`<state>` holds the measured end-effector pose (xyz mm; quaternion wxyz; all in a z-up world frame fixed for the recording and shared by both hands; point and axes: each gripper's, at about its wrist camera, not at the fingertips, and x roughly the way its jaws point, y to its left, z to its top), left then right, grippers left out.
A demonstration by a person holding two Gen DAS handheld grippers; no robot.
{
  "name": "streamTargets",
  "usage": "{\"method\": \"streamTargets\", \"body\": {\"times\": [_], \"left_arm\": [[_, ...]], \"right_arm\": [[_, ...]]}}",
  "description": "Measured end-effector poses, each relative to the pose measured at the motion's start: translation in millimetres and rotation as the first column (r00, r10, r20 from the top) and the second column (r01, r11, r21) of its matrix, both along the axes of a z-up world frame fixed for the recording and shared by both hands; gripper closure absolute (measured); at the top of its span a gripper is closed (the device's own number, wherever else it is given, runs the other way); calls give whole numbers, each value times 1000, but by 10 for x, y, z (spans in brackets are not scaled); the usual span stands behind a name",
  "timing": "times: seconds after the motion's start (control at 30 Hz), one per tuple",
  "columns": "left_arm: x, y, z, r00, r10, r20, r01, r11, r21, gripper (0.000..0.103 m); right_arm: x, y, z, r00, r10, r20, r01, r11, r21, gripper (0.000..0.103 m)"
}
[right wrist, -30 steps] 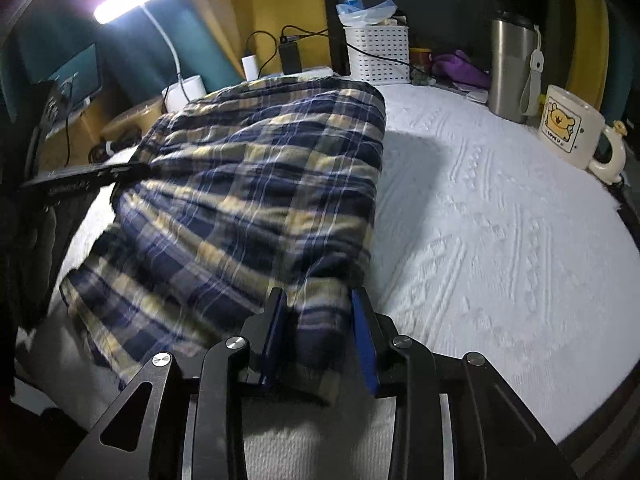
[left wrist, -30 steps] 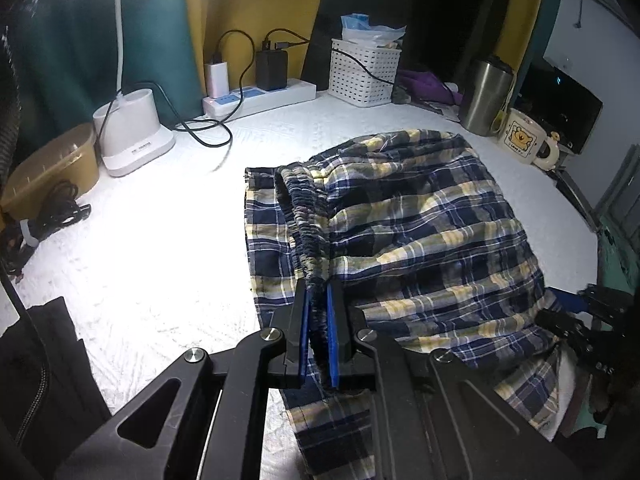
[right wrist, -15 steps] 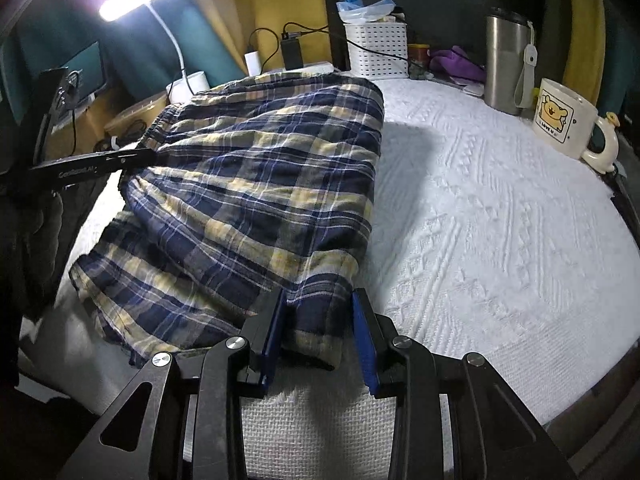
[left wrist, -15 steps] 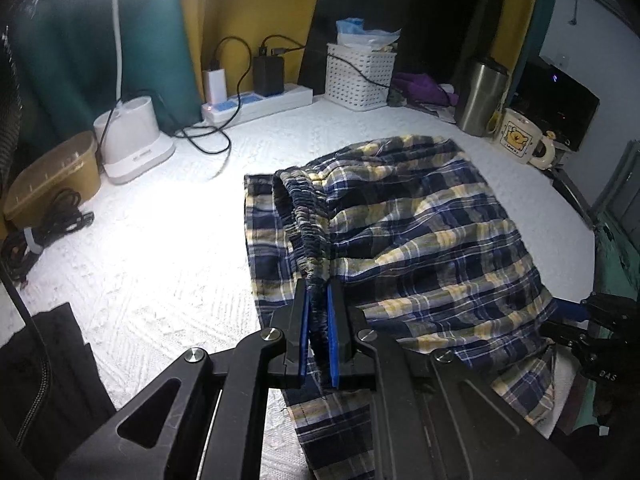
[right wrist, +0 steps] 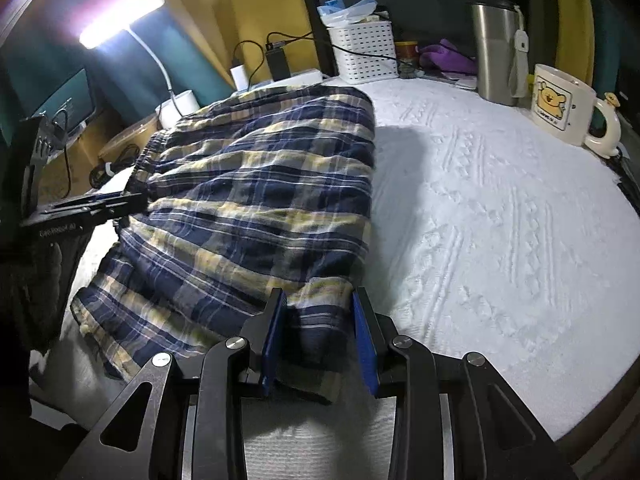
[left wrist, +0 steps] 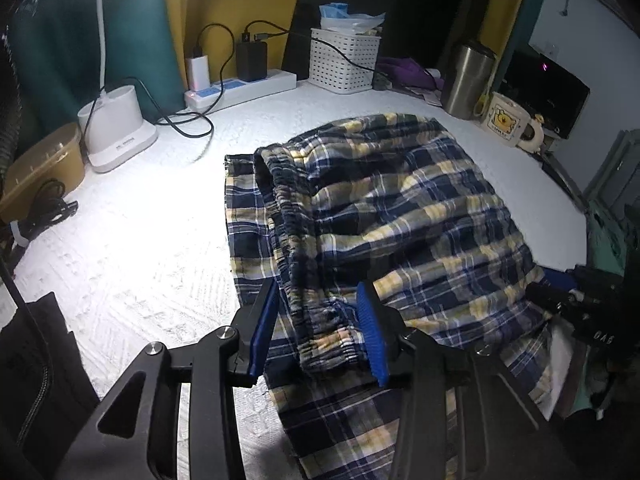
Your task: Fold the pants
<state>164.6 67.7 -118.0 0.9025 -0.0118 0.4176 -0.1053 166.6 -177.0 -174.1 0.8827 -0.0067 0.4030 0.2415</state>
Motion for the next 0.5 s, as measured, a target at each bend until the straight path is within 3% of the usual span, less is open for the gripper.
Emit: {"method": "streamTargets", "body": {"times": [0.03, 0.07, 0.1, 0.5], "left_arm": [[-2, 15, -16, 1000, 7, 6, -7, 1000, 5, 73], [3, 27, -25, 1000, 9, 4, -9, 1000, 5, 85], [21, 50, -32, 1000, 19, 1, -19, 1000, 11, 87], [103, 165, 155, 1000, 13, 1, -13, 1000, 3, 82]], "right_arm": [[-14, 17, 3, 1000, 10, -2, -10, 1000, 2, 70], [-31, 45, 9, 1000, 18, -3, -18, 1000, -2, 78], [-54, 72, 15, 1000, 23, -2, -23, 1000, -10, 79], [27, -78, 165, 999, -38, 6, 39, 998, -43, 76]]}}
